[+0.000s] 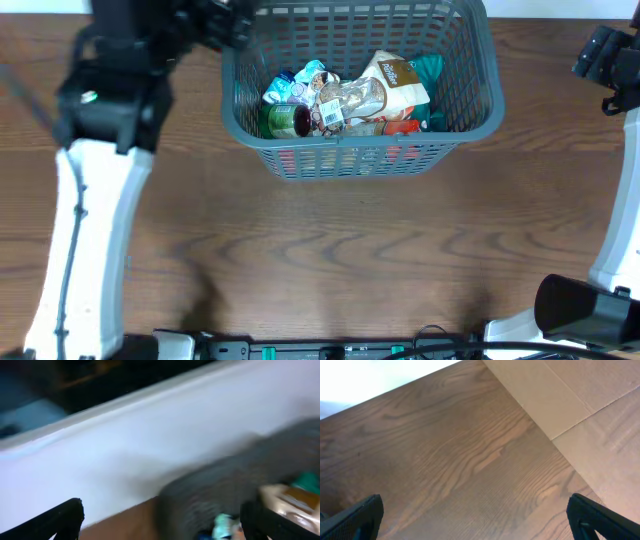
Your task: Pack container
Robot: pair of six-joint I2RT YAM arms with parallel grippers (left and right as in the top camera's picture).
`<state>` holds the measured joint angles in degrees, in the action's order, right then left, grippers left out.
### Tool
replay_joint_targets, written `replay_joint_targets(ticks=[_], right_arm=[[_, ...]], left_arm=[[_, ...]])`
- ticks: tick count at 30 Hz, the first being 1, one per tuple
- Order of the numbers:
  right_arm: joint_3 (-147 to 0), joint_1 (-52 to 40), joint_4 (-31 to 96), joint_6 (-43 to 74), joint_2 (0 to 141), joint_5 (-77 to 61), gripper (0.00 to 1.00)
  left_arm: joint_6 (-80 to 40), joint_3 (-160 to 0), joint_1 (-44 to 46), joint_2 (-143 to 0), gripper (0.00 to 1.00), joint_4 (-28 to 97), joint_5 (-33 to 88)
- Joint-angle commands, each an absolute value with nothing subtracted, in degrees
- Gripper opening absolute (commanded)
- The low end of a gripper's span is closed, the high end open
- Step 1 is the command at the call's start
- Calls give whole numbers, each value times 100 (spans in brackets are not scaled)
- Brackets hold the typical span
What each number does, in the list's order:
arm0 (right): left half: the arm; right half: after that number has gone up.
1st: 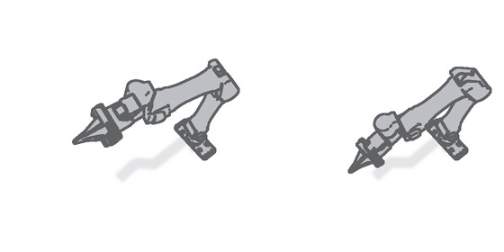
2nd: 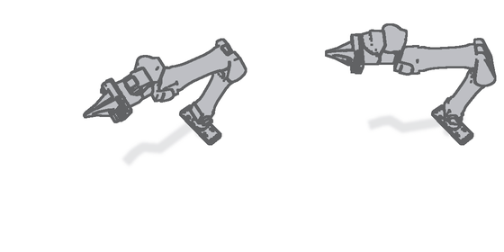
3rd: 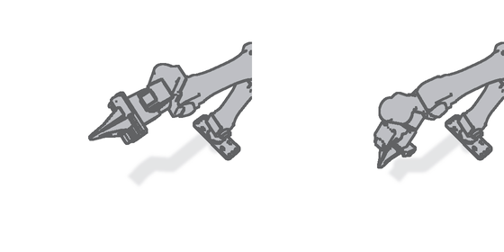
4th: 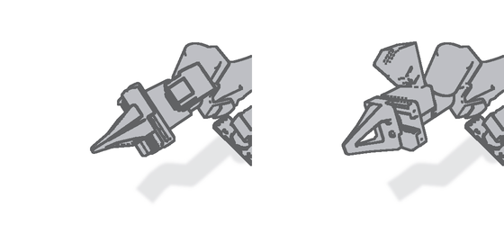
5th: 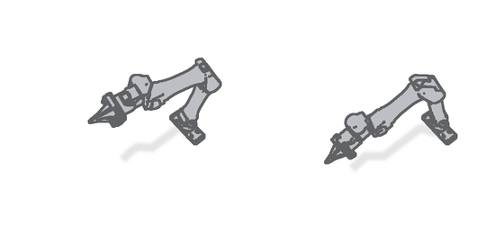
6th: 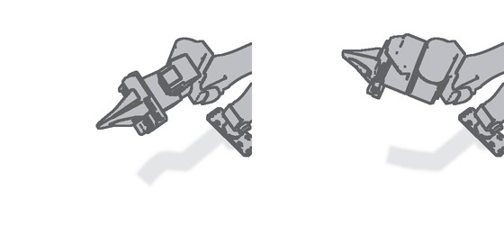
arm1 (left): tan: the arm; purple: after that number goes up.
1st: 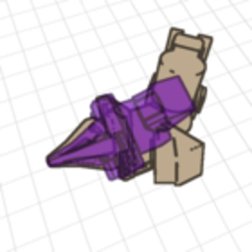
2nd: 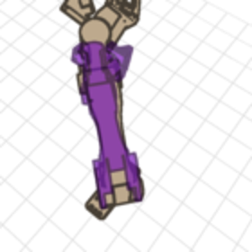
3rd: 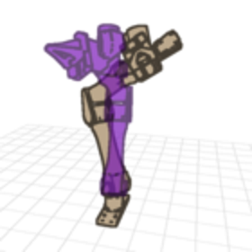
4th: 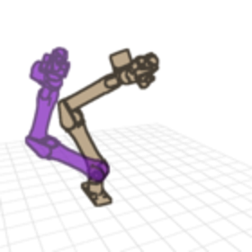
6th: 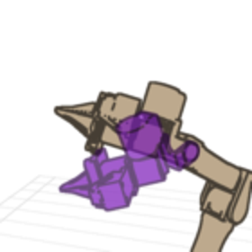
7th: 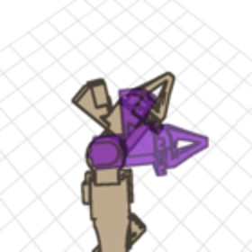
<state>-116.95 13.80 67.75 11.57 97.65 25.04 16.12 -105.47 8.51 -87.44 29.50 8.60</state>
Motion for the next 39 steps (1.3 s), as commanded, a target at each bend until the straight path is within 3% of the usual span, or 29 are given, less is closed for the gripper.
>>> replay_joint_targets(ticks=[1, 14, 28, 39], right_arm=[[-11780, 1428, 6772, 1238, 9666, 2521, 99], [-11780, 1428, 6772, 1238, 9666, 2521, 99], [-11780, 1428, 6772, 1238, 9666, 2521, 99], [-11780, 1428, 6772, 1238, 9666, 2521, 99]], left_arm=[[884, -10610, 506, -8567, 99, 3236, -198], [888, -10610, 215, -8475, 99, 3697, -222], [891, -10610, 215, -8477, 99, 5087, -222], [888, -10610, 215, -8477, 99, 5271, -222]])
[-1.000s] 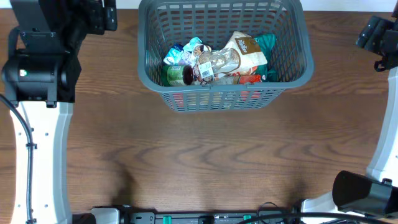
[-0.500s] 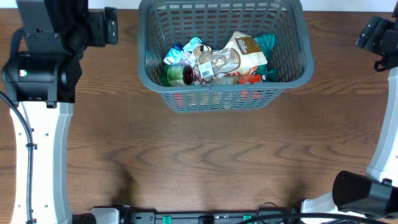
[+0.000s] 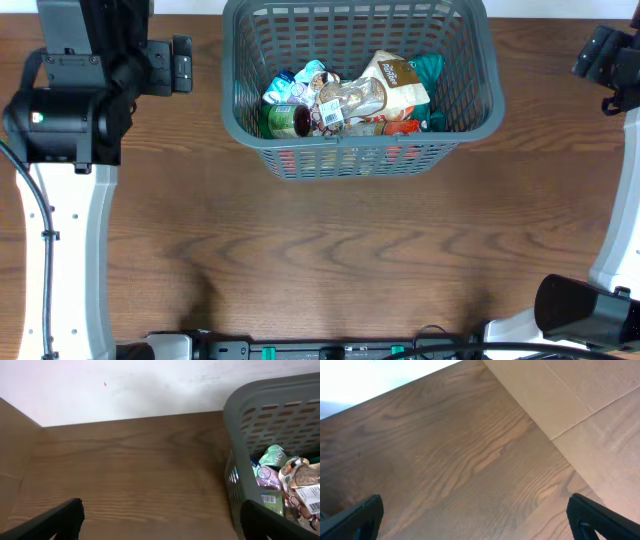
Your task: Pack container
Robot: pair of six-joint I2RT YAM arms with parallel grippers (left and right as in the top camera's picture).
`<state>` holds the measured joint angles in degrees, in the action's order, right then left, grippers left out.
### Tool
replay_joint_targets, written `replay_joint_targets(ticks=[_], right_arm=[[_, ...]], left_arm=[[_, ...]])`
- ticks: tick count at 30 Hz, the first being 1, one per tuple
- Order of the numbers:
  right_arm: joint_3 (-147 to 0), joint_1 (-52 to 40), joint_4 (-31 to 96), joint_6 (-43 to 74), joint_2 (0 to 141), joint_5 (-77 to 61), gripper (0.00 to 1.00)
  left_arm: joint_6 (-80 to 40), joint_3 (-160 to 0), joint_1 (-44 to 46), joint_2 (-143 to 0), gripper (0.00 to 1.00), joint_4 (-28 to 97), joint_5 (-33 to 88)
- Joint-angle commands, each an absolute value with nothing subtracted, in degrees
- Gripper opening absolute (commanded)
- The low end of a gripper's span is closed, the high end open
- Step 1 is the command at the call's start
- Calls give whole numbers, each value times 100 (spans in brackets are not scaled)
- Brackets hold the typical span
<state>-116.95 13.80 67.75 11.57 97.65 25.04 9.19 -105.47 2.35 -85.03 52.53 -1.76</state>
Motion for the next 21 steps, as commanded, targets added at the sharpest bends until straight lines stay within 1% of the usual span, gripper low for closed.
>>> replay_joint_targets(ticks=[1, 14, 21], right_arm=[[-11780, 1428, 6772, 1238, 9666, 2521, 99], [-11780, 1428, 6772, 1238, 9666, 2521, 99], [-11780, 1428, 6772, 1238, 9666, 2521, 99]], left_arm=[[888, -10610, 215, -8477, 99, 5271, -222], [895, -10610, 215, -8479, 99, 5269, -224], [884, -10610, 217, -8068, 98, 5269, -213]])
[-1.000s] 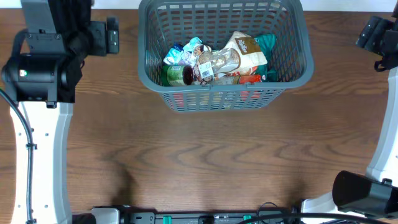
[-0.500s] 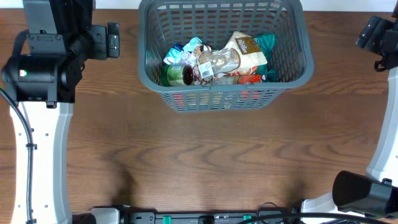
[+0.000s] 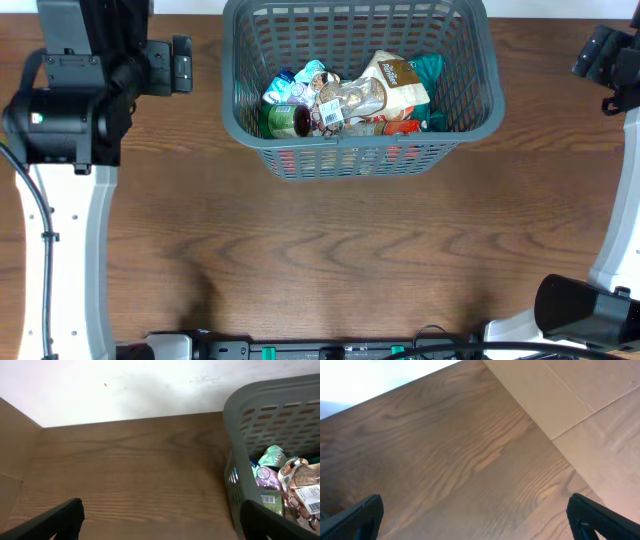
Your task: Pack container
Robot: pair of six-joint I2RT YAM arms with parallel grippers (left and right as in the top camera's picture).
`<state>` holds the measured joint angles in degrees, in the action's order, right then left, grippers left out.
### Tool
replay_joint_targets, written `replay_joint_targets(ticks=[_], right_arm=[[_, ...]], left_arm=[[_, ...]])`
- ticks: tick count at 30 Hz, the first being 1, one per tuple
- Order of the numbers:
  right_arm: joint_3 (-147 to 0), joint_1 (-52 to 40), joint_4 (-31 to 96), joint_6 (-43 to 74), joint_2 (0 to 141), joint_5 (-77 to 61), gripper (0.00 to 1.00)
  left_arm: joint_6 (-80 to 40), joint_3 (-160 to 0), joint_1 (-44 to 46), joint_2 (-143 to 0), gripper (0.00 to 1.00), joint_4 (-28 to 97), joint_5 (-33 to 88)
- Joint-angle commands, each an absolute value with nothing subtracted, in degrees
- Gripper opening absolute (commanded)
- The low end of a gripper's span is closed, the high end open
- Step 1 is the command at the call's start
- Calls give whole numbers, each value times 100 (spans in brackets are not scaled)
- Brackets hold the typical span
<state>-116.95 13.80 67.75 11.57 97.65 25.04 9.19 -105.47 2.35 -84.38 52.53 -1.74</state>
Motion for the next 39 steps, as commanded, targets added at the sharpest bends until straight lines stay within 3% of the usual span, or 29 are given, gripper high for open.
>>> replay_joint_targets(ticks=[1, 20, 30, 39], right_arm=[[-11780, 1428, 6772, 1238, 9666, 2521, 99], [-11780, 1428, 6772, 1238, 9666, 2521, 99], [-11780, 1428, 6772, 1238, 9666, 2521, 99], [-11780, 1428, 6772, 1238, 9666, 2521, 99]], left_arm=[[884, -10610, 217, -7961, 99, 5269, -204], [714, -10082, 215, -4908, 99, 5312, -198], [-292, -8215, 215, -3430, 99, 5271, -198], [-1114, -5920, 215, -2504, 99, 3785, -196]])
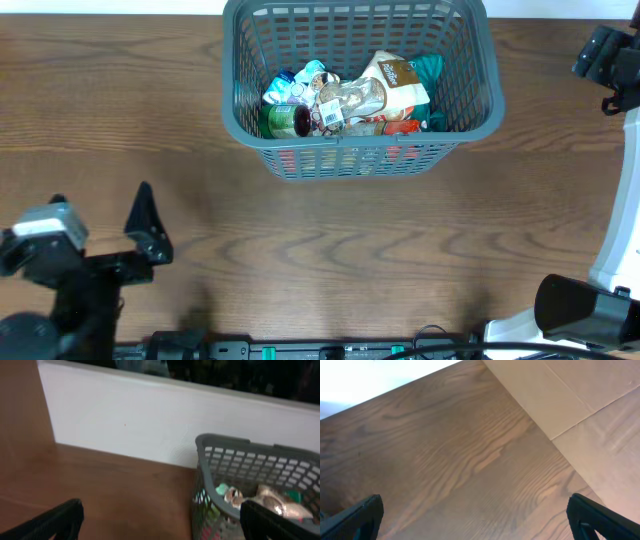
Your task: Pack container
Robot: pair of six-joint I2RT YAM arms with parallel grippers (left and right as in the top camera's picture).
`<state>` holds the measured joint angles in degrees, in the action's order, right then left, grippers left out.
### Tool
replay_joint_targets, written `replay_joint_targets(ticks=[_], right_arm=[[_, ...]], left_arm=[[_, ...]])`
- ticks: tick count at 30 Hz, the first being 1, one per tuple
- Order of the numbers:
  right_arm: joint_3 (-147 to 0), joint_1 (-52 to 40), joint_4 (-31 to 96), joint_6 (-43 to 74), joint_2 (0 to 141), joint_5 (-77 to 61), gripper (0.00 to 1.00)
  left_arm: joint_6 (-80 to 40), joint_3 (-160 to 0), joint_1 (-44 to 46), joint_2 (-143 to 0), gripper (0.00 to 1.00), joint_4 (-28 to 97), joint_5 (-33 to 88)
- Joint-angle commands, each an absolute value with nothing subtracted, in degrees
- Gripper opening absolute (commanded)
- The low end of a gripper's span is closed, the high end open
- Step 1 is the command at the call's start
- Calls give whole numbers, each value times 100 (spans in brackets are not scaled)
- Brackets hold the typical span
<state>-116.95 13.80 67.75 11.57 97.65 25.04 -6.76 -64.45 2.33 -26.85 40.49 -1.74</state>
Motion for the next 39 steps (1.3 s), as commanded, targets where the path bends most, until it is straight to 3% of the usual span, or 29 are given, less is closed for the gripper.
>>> replay_joint_targets(ticks=[1, 15, 39], right_arm=[[-11780, 1428, 6775, 1238, 9666, 2521, 99], [-11780, 1428, 6772, 1238, 9666, 2521, 99], [-11780, 1428, 6772, 1238, 9666, 2521, 99]], left_arm=[[-1157, -5651, 215, -2438, 99, 3564, -196], [-1175, -3142, 222, -2029, 99, 1461, 108], [-1175, -1695, 239, -679, 99, 1352, 259]])
